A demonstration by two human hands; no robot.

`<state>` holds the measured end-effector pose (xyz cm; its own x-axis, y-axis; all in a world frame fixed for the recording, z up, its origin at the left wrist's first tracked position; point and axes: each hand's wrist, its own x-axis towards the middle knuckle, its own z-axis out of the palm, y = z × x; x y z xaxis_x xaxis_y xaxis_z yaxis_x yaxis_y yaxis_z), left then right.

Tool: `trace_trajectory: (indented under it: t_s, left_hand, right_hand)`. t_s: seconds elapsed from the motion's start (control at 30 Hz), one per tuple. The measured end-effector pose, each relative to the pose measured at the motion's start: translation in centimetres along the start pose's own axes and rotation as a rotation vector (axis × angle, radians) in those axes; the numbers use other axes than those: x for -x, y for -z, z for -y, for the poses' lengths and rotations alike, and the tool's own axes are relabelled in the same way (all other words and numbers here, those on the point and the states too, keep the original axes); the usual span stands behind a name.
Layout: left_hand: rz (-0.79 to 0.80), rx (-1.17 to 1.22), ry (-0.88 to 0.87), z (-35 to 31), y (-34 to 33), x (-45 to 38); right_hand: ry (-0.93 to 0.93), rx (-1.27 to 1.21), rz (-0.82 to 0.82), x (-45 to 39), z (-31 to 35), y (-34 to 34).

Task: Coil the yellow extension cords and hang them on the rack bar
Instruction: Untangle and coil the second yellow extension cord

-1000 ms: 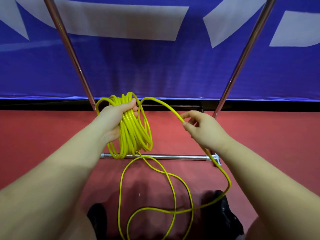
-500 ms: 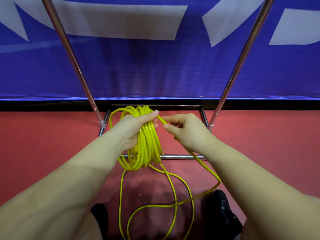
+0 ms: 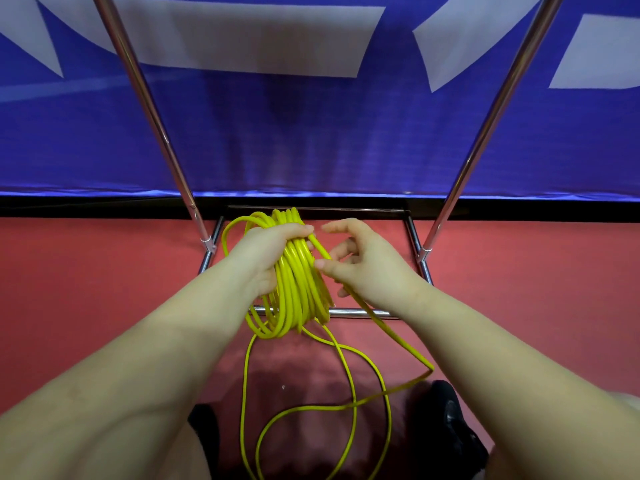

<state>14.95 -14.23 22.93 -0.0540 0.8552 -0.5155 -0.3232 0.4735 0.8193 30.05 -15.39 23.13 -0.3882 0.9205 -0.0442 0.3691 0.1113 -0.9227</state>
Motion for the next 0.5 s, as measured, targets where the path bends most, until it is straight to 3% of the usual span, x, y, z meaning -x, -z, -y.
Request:
trace_trajectory:
  t_s: [0.07,0.33,0.43,0.5]
  left_hand:
    - [0.012,0.075,0.018,-0.7,0.5,-0.1]
    - [-0.146,0.308,-0.119,-3.4,4.5,-0.9]
    - [-0.18,0.304,-0.152,-3.7,5.8,-1.1]
    - [-0.204,0.237,-0.168,-3.6,6.8,-1.9]
  right_hand:
    - [-0.032,0.039,0.065,0.2,-0.4,-0.2]
    - [-0.218,0.702,0.41,1.1,-4.3,1.9]
    - [-0.27,0.791,0.405,1.2,-5.1,3.2]
    - [-0.285,0.709,0.34,1.0,-5.0,4.2]
